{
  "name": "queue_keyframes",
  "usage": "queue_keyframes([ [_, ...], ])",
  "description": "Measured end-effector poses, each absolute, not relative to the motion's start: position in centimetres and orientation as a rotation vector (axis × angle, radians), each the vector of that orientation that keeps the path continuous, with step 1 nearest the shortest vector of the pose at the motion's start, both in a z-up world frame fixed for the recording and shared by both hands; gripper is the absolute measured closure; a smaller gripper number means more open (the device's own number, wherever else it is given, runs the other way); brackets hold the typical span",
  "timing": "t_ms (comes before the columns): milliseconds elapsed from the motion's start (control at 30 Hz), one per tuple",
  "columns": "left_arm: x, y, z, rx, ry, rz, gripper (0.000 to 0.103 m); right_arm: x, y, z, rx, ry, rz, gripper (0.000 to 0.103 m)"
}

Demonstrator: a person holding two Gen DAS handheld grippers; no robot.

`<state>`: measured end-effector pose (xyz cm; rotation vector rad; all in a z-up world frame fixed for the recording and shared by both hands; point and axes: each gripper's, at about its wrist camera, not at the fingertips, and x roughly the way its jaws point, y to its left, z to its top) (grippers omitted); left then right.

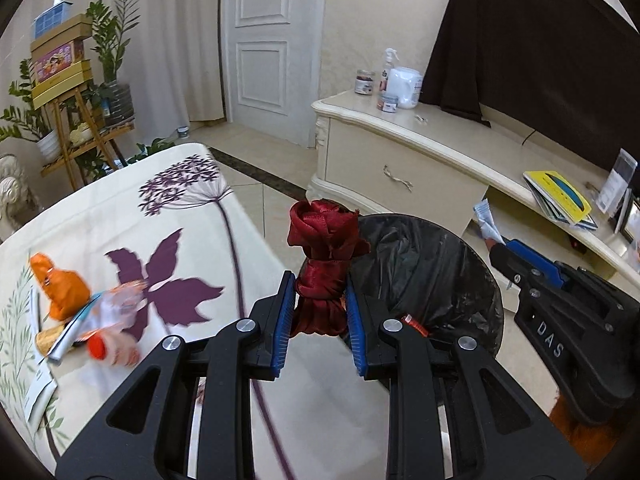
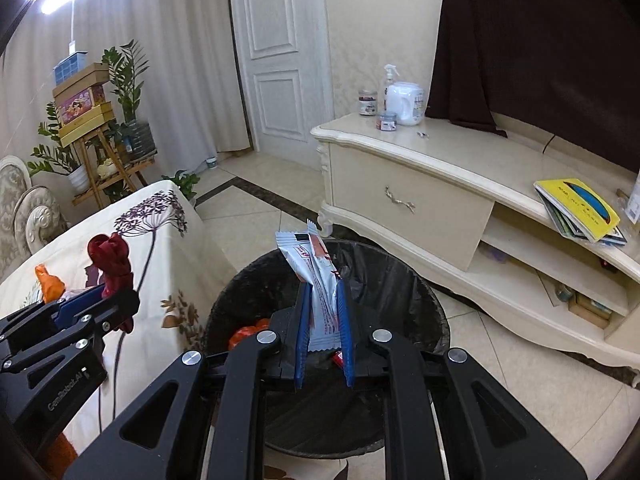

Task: Collect trash
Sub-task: 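Carry both items over the bin and open both tools to drop them, then move both open tools back over the table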

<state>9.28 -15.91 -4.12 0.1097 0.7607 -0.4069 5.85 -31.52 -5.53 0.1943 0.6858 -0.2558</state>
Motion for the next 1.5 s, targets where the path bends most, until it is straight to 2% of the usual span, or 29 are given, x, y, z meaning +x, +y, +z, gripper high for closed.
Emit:
queue_keyframes([
  [333,11.2,-18.6,-5.0,0.143,0.779,-0.421,0.077,7.0,-33.2,-6.6,0.222,0.702,-0.278,0.087],
  [367,11.3,-18.7,-5.1,0.141,0.780,-0.417,0.074,7.0,-33.4,-6.7,0.231,0.707,-0.280,0.083],
  [400,11.4,-18.7,-5.1,0.139,0.780,-0.412,0.061,7.1,-33.6,-6.8,0.236,0.711,-0.281,0.081],
  [467,11.4,-18.6,-5.0,0.130,0.768,-0.402,0.049,7.1,-33.8,-6.9,0.241,0.713,-0.289,0.076],
  [567,11.4,-18.5,-4.9,0.133,0.766,-0.400,0.048,6.9,-33.8,-6.9,0.239,0.712,-0.298,0.071],
  [700,11.4,-18.1,-4.9,0.124,0.768,-0.391,0.044,6.6,-33.8,-6.7,0.237,0.699,-0.312,0.056],
  [800,11.3,-17.9,-4.8,0.123,0.764,-0.385,0.038,6.4,-33.7,-6.4,0.228,0.690,-0.323,0.052],
  [933,11.0,-17.3,-4.3,0.114,0.754,-0.381,0.035,6.1,-33.4,-6.0,0.212,0.677,-0.341,0.045],
  [1000,10.8,-16.9,-4.0,0.108,0.746,-0.374,0.029,5.8,-33.2,-5.8,0.207,0.670,-0.352,0.037],
  [1100,10.5,-15.9,-3.5,0.101,0.730,-0.360,0.029,5.4,-33.1,-5.5,0.232,0.654,-0.345,0.029],
  [1200,9.8,-14.8,-3.1,0.108,0.716,-0.332,0.024,5.5,-32.4,-5.2,0.243,0.663,-0.317,0.028],
  [1500,7.8,-8.7,-2.3,0.078,0.721,-0.255,0.024,5.5,-27.3,-4.8,0.208,0.685,-0.207,0.028],
])
